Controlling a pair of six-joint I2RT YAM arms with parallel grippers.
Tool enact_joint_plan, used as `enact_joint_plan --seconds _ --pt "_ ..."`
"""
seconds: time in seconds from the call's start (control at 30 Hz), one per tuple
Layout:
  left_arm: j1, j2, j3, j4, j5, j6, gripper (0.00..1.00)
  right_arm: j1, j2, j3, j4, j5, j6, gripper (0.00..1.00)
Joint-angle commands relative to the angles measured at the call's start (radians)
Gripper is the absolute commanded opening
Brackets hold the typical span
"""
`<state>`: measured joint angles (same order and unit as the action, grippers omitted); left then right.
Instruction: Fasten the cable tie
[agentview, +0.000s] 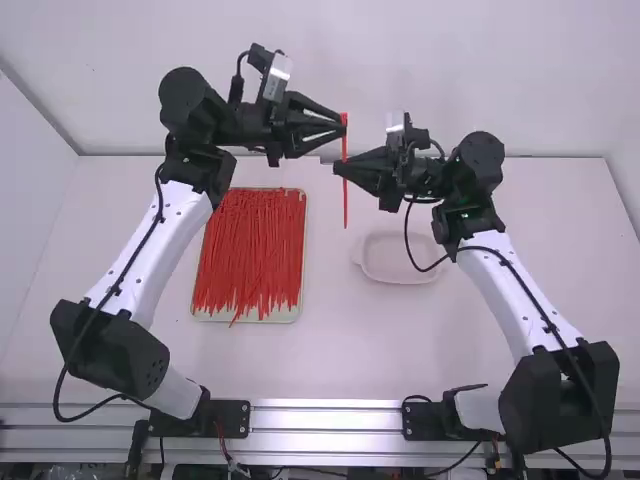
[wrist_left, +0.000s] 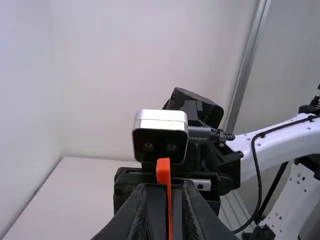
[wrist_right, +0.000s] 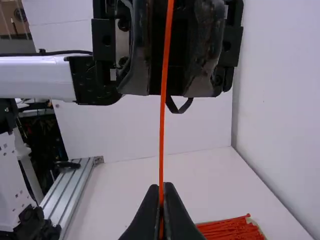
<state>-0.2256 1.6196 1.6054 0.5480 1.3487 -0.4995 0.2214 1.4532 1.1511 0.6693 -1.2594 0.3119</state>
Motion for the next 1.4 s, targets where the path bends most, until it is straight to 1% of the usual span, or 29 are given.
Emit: enact_joint_plan --seconds 0.0,0.2,0.23,0.3,0.4,0.47,0.6,0.73,0.87,0.9,0.93,0.97,1.0,1.13,1.2,1.33,1.37 --pt "-0.005 0.002 0.023 0.008 -0.007 -0.006 0.16 -0.004 0.007 0.027 0.005 0.003 -0.002 0.0" --pt "-0.009 0.002 0.023 0.01 -0.008 -0.006 0.12 -0.004 0.007 0.027 0.006 0.004 -0.002 0.0" --pt "-0.011 0.002 0.022 0.01 -0.007 -0.005 0.06 -0.004 0.007 0.027 0.005 0.004 -0.001 0.0" --pt "-0.014 0.002 0.022 0.006 -0.007 -0.005 0.04 -0.003 0.007 0.027 0.005 0.004 -0.002 0.0" --pt "-0.016 0.002 0.022 0.003 -0.006 -0.005 0.06 -0.004 0.007 0.027 0.005 0.004 -0.002 0.0" --pt "-0.016 0.002 0.022 0.003 -0.006 -0.005 0.06 -0.004 0.007 0.027 0.005 0.004 -0.001 0.0" --pt "-0.018 0.002 0.022 0.003 -0.006 -0.005 0.02 -0.003 0.007 0.027 0.005 0.004 -0.001 0.0" --pt "-0.017 0.002 0.022 -0.001 -0.005 -0.006 0.02 -0.003 0.007 0.027 0.006 0.004 -0.001 0.0" --pt "-0.018 0.002 0.022 -0.059 -0.059 -0.009 0.02 -0.004 0.007 0.027 0.006 0.004 -0.001 0.0" --pt "-0.016 0.002 0.022 -0.075 -0.068 -0.009 0.02 -0.004 0.007 0.027 0.005 0.003 0.0 0.13" --pt "-0.013 0.002 0.022 -0.08 -0.068 -0.009 0.02 -0.005 0.007 0.027 0.005 0.003 0.005 0.19" --pt "-0.01 0.002 0.022 -0.084 -0.064 -0.01 0.02 -0.005 0.007 0.027 0.004 0.001 0.012 0.31" --pt "-0.008 0.002 0.022 -0.09 -0.062 -0.009 0.02 -0.005 0.007 0.027 0.005 0.0 0.019 1.0" --pt "0.007 0.002 0.022 -0.115 -0.057 -0.01 0.02 -0.021 0.007 0.027 0.005 -0.009 0.066 1.0" --pt "0.026 0.002 0.023 -0.132 -0.058 -0.01 0.02 -0.021 0.007 0.027 0.018 -0.063 0.021 1.0" --pt "0.07 0.002 0.023 -0.148 -0.077 -0.057 0.02 -0.053 0.007 0.027 0.105 -0.291 -0.12 0.99" --pt "0.077 0.002 0.023 -0.148 -0.084 -0.068 0.02 -0.06 0.007 0.026 0.116 -0.3 -0.126 1.0"
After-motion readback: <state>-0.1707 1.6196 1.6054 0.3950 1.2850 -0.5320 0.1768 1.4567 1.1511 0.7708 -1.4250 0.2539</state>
